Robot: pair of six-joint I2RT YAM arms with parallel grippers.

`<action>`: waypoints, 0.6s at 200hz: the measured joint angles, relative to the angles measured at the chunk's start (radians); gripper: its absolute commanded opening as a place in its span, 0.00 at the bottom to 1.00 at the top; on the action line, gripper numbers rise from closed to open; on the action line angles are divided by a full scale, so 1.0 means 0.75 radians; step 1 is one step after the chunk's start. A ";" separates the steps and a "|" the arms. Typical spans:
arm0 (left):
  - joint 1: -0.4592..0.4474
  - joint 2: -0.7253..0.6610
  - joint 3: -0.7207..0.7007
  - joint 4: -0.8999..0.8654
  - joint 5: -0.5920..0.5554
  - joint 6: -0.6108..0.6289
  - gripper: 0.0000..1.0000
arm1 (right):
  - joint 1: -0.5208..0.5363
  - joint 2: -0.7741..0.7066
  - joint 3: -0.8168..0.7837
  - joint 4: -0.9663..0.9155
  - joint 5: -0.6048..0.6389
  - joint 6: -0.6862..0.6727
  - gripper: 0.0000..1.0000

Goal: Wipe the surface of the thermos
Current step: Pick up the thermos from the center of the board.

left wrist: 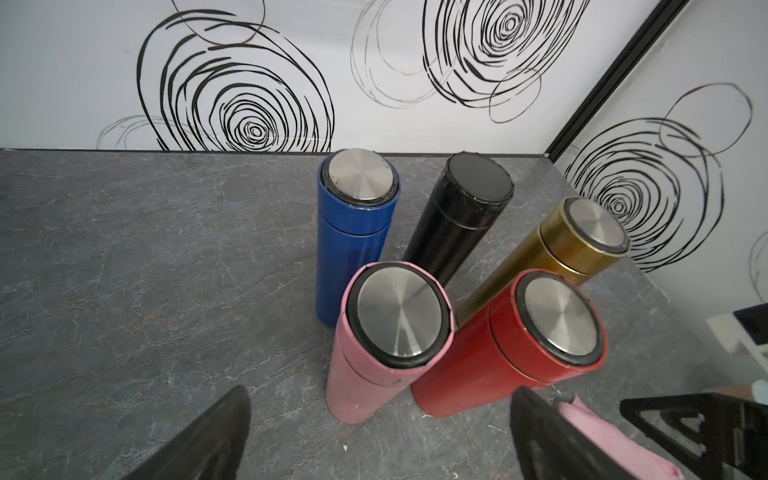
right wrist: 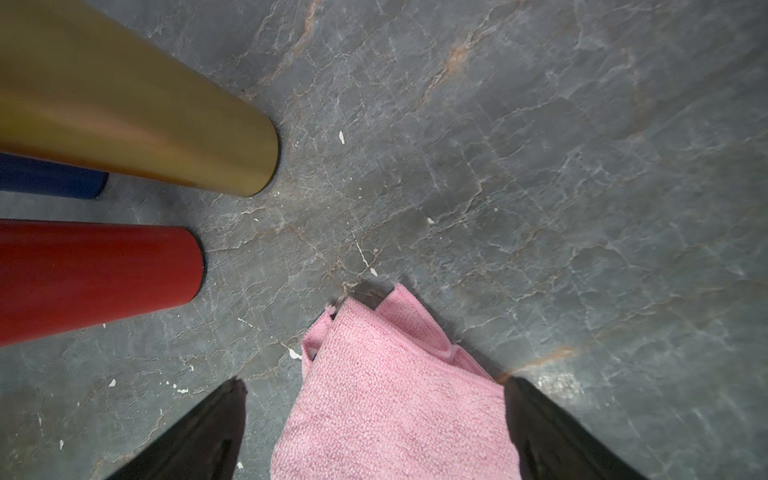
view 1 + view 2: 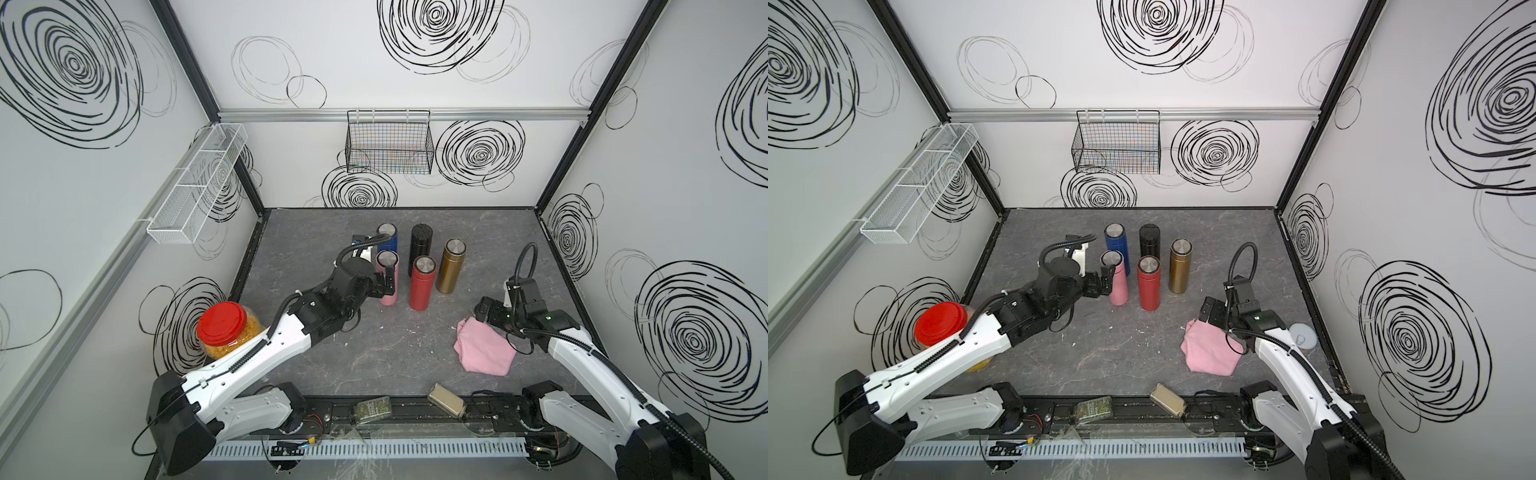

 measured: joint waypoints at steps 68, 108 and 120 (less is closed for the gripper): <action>-0.002 0.157 0.003 0.099 -0.005 0.078 0.99 | 0.000 -0.003 -0.021 0.044 -0.010 0.020 1.00; 0.000 0.218 0.002 0.175 -0.009 0.106 1.00 | 0.000 -0.003 -0.029 0.064 -0.010 0.032 1.00; 0.005 0.240 0.002 0.201 -0.010 0.114 1.00 | 0.000 -0.003 -0.029 0.065 -0.010 0.035 1.00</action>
